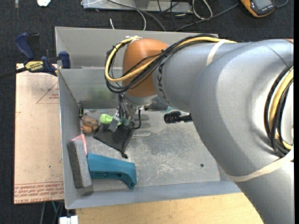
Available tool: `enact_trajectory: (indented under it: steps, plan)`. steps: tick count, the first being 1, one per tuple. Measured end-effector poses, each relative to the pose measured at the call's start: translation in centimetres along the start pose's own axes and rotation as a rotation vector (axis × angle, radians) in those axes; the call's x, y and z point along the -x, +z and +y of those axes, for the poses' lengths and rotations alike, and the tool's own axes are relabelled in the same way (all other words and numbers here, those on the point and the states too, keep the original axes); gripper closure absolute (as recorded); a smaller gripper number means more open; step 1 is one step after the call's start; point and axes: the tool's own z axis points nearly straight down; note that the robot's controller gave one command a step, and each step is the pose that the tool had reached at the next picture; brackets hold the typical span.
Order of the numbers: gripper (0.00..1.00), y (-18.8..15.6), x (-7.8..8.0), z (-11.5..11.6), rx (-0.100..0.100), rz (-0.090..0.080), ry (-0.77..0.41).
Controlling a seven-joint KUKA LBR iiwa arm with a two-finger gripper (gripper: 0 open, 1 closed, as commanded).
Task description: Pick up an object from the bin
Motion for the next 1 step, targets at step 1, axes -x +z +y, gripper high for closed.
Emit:
enact_trajectory:
  steps: [1]
  plan:
    - [1.00, -2.08, 0.10, 0.11, 0.003, -0.002, -0.001]
